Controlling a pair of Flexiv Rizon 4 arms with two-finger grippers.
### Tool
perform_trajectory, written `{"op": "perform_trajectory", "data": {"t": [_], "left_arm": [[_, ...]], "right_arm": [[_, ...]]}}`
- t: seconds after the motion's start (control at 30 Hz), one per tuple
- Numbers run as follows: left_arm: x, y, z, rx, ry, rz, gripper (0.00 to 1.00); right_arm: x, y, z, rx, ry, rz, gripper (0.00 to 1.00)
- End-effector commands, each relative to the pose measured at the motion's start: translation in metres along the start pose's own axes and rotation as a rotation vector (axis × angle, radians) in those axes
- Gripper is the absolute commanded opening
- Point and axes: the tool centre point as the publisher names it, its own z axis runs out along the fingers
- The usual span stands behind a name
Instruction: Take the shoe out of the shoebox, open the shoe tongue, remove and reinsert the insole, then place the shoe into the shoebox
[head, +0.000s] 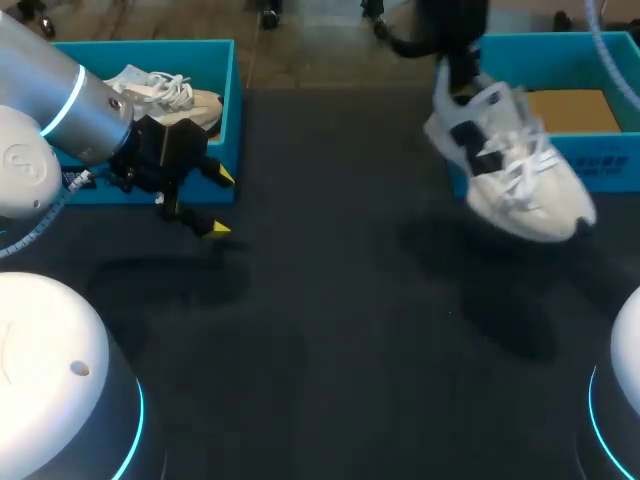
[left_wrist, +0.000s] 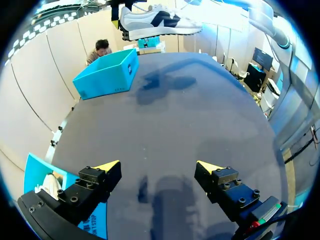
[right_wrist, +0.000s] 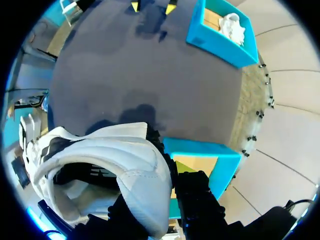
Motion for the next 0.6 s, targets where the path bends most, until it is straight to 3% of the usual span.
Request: {"op": "perform_trajectory", "data": {"t": [0.03,0.6], "left_arm": [[0.0,0.0,0.0,-0.002,0.001,0.001,1.0],[0.0,0.0,0.0,-0.002,0.001,0.001,1.0]], "right_arm": [[0.0,-0.06,0.001,-0.087,-0.009,0.036,0.0],[-0.039,-0.175,0.008,-0.003,0.057,0.102,0.0]]}}
